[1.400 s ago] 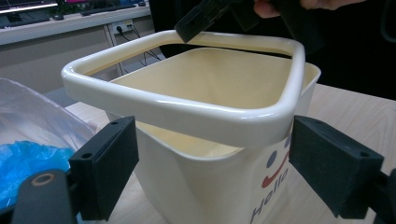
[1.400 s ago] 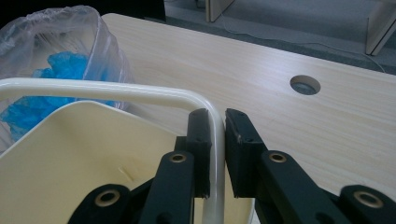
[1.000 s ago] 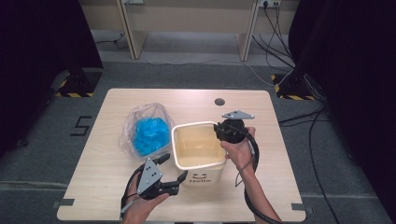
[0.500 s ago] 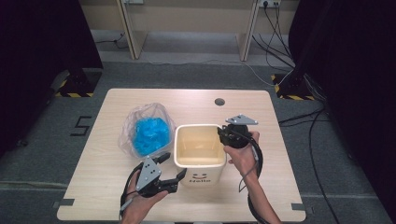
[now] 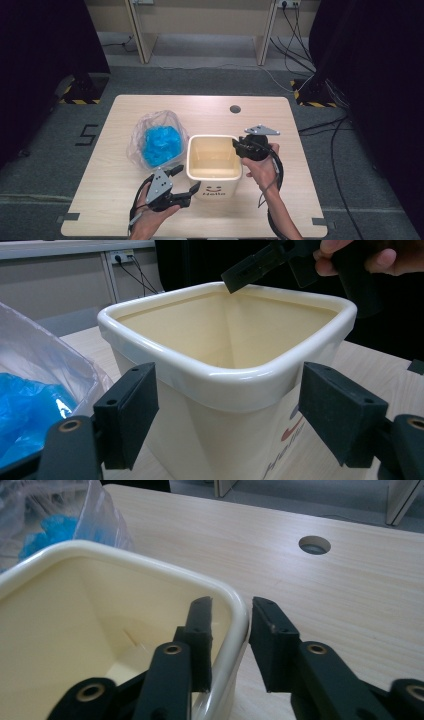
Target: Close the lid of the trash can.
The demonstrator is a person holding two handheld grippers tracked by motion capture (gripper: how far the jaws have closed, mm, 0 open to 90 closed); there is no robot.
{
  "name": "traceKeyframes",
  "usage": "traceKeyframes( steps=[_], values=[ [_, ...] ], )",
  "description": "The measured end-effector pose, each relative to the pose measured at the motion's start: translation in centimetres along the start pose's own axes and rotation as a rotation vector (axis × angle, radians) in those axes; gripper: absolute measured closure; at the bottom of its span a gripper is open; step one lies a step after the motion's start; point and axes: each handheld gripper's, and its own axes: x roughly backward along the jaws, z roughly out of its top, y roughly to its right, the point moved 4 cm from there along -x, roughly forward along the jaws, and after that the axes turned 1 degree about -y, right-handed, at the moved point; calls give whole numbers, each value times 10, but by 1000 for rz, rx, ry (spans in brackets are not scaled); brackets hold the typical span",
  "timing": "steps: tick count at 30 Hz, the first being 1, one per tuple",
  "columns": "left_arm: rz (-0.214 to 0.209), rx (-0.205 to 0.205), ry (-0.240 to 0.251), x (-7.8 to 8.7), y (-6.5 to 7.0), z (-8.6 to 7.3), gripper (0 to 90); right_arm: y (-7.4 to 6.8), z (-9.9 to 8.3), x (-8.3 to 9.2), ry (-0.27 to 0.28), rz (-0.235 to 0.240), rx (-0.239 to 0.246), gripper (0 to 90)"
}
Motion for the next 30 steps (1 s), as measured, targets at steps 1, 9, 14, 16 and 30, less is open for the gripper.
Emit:
traceKeyframes(
  steps=[1, 9, 14, 16, 30],
  values=[
    [-1, 2, 4, 0, 0, 0, 229, 1, 1, 1, 6, 6, -1, 672],
    [-25, 46, 36, 8, -2, 8, 208, 7, 6, 8, 29, 33, -35, 592],
    [-31, 73, 62, 11, -7, 18, 205, 12, 5, 13, 38, 50, -50, 561],
    [-33, 84, 56, 10, -10, 20, 203, 15, 5, 15, 42, 51, -62, 551],
    [-7, 123, 4, 2, -25, 15, 200, 16, -7, 18, 61, 127, -47, 527]
  ],
)
